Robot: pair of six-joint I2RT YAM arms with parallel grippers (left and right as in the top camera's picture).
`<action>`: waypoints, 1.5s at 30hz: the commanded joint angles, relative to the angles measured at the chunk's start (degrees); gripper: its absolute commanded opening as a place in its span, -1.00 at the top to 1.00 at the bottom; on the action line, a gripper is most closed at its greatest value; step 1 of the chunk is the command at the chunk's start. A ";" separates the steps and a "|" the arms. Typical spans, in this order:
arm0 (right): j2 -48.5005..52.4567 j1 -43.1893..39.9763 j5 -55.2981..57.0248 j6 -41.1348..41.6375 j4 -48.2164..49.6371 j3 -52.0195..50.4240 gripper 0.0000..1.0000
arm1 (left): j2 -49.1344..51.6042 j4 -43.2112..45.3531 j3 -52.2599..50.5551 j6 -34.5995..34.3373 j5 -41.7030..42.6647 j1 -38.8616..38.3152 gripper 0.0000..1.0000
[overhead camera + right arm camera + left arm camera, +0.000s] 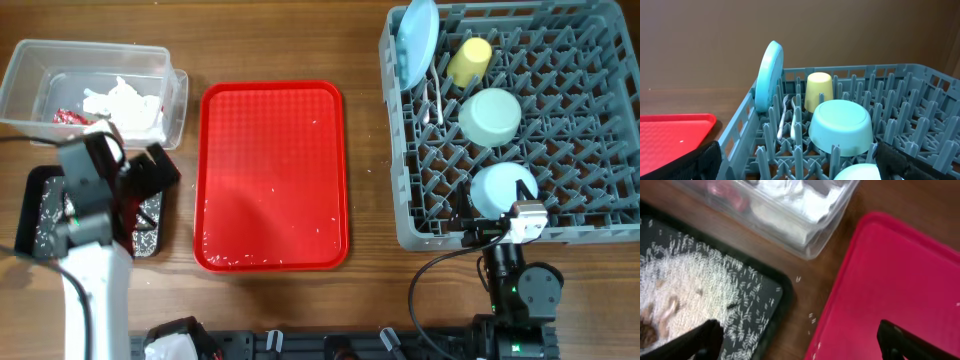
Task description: Sort waste into correct bins and load items into the dishwasher rack
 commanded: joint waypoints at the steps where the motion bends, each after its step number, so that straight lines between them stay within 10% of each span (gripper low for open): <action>1: -0.61 -0.28 -0.52 -0.63 0.20 -0.11 -0.99 | -10.21 6.47 -10.03 2.27 0.33 -2.21 -1.00; 13: -0.61 -0.28 -0.52 -0.63 0.20 -0.11 -1.00 | -35.74 32.68 -36.65 6.71 8.79 -4.50 -1.00; 31: -0.61 -0.28 -0.52 -0.66 0.20 -0.11 -1.00 | -61.02 34.71 -46.47 6.73 7.96 -12.17 -1.00; 45: -0.61 -0.28 -0.52 -0.66 0.20 -0.11 -1.00 | -61.64 31.04 -46.47 6.73 7.72 -14.73 -1.00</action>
